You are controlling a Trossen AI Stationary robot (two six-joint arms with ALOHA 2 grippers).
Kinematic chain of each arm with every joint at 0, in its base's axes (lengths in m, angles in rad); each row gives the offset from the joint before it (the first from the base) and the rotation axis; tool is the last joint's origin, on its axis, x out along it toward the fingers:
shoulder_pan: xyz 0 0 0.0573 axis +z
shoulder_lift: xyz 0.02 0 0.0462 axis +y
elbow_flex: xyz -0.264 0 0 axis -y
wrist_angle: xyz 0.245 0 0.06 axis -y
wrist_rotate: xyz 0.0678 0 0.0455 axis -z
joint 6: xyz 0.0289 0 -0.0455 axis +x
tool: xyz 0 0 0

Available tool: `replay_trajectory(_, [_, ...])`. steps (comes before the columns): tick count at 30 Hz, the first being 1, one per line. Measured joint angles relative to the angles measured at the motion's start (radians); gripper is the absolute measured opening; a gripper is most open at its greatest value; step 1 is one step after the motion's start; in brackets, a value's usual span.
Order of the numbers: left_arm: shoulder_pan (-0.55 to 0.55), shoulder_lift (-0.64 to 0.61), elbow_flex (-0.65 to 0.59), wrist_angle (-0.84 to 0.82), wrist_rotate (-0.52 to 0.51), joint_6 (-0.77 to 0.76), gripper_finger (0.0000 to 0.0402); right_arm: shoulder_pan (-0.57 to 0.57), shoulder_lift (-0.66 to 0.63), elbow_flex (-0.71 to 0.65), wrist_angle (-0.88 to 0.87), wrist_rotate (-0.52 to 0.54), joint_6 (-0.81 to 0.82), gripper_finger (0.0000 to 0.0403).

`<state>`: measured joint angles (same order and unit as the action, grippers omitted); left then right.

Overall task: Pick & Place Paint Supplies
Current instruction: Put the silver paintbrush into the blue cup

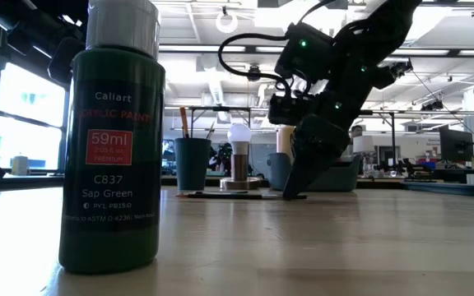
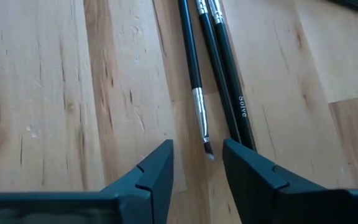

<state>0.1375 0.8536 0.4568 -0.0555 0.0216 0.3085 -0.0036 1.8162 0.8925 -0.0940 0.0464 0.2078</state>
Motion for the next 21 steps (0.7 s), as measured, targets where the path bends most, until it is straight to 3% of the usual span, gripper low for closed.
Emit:
replay_trajectory(9, [0.0, 0.0, 0.0, 0.0, 0.0, 0.0, 0.0, 0.0, 0.013, 0.001, 0.009, 0.008, -0.002, 0.0101])
replay_trajectory(21, [0.0, 0.0, 0.0, 0.0, 0.0, 0.0, 0.0, 0.0, 0.01, 0.001, -0.046, 0.008, 0.005, 0.0014])
